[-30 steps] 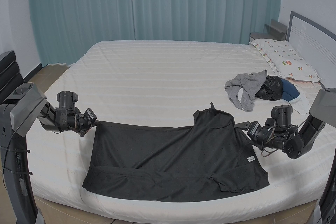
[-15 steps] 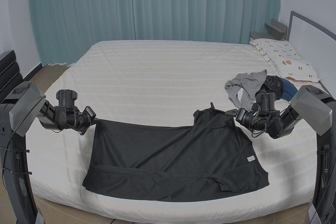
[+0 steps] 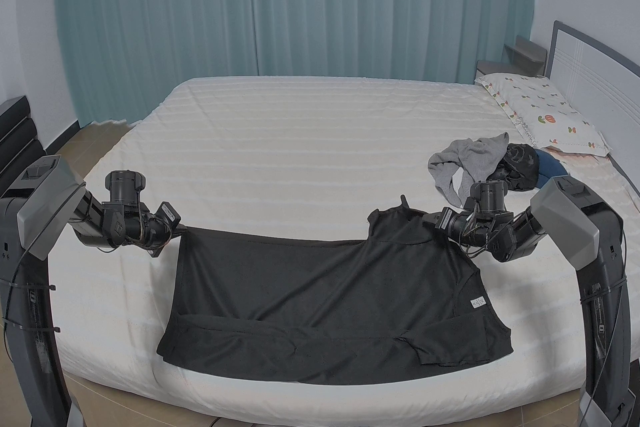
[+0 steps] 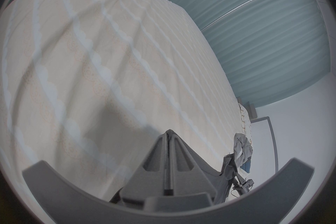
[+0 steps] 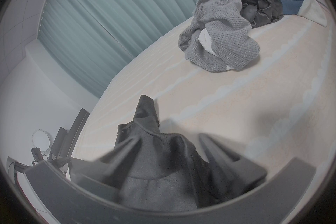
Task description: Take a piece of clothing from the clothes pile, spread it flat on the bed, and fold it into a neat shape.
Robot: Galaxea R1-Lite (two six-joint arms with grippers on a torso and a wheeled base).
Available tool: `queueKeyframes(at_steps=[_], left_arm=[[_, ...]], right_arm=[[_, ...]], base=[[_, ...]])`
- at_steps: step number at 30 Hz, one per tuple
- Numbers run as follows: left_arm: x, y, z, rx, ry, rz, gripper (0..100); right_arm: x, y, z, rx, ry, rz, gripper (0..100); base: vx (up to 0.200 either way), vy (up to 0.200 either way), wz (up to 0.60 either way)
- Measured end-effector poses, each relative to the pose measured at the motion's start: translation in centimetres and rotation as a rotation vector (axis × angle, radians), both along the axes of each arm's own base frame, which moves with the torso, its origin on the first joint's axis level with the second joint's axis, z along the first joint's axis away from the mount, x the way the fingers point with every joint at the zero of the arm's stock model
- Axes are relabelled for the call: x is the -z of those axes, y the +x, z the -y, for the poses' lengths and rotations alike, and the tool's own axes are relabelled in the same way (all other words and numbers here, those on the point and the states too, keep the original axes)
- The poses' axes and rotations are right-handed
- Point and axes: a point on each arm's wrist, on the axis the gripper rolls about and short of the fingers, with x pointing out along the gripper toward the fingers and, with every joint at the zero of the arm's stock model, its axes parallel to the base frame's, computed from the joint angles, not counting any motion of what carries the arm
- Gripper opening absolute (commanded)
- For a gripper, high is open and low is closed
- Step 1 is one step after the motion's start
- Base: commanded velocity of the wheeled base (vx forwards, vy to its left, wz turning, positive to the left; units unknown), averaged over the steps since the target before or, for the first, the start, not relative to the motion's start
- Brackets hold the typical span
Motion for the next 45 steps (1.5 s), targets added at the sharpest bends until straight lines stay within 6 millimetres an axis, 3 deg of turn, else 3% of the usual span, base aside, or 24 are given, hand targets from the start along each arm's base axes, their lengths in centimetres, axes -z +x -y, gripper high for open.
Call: queueKeyframes(at_steps=[15, 45], left_arm=[[-0.4, -0.1, -0.6, -0.014, 0.005, 0.012, 0], [-1.4, -0.6, -1.3, -0.029, 0.006, 0.023, 0]], right_arm=[[-2.4, 0.4, 1.8, 0.079, 0.045, 0.092, 0], [-2.5, -0.9, 2.0, 0.093, 0.057, 0.119, 0]], base=[[0.0, 0.0, 0.0], [0.0, 0.0, 0.0]])
